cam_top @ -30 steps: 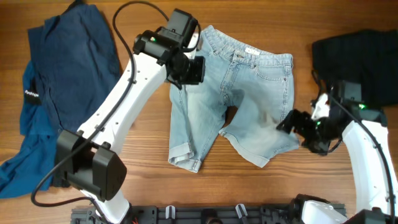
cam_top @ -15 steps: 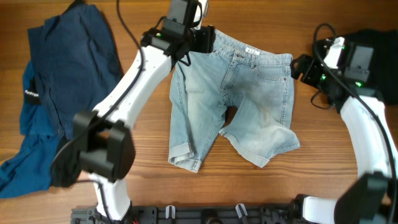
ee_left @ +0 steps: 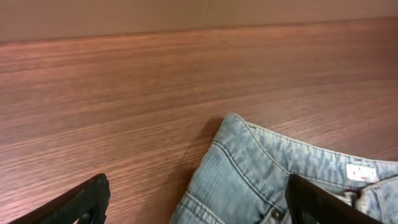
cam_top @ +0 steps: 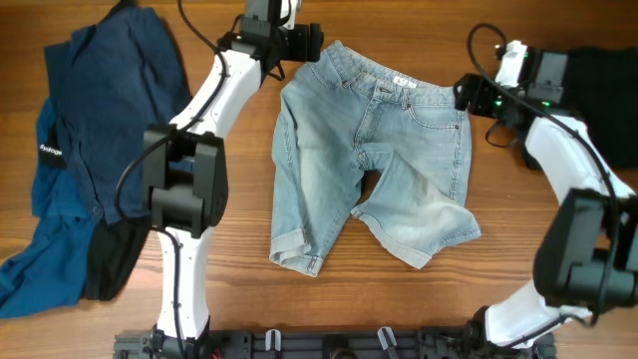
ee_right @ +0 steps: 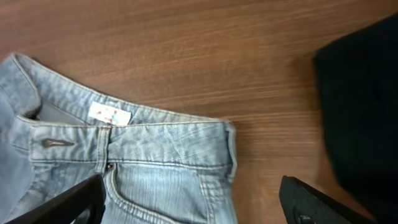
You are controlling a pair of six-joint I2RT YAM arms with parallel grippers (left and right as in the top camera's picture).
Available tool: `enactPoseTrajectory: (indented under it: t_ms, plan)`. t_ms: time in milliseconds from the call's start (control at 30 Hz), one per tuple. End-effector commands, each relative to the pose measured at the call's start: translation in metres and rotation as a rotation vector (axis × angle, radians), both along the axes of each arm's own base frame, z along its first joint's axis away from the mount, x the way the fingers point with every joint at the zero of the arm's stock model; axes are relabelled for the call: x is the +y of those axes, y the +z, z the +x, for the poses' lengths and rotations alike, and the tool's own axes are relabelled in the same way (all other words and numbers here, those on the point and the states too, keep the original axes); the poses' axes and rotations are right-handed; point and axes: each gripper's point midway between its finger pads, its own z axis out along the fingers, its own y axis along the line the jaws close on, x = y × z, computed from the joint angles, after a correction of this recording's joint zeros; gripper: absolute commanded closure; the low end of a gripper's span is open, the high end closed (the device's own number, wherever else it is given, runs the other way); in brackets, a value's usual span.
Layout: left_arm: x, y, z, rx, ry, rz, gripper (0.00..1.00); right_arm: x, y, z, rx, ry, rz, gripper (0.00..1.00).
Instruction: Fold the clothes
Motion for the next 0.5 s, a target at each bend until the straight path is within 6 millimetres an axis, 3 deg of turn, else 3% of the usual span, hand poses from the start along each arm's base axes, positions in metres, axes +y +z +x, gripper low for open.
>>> enactPoseTrajectory:
  t_ms: [0,100,300,467]
  plan:
    - [-0.012,-0.022,0.002,0.008,-0.047,0.011,0.11,0.013,-0.025,0.007,0.032,0.040,-0.022,0.11]
    - [-0.021,-0.037,-0.004,0.033,-0.069,0.024,0.11,0.020,-0.041,0.011,0.046,0.047,-0.040,0.12]
    - [-0.037,-0.051,-0.014,0.051,-0.114,0.046,0.14,0.011,-0.066,0.015,0.071,0.010,-0.087,0.13]
    - [-0.040,-0.084,-0.025,0.122,-0.121,0.072,0.20,0.011,-0.081,0.019,0.073,0.005,-0.097,0.20]
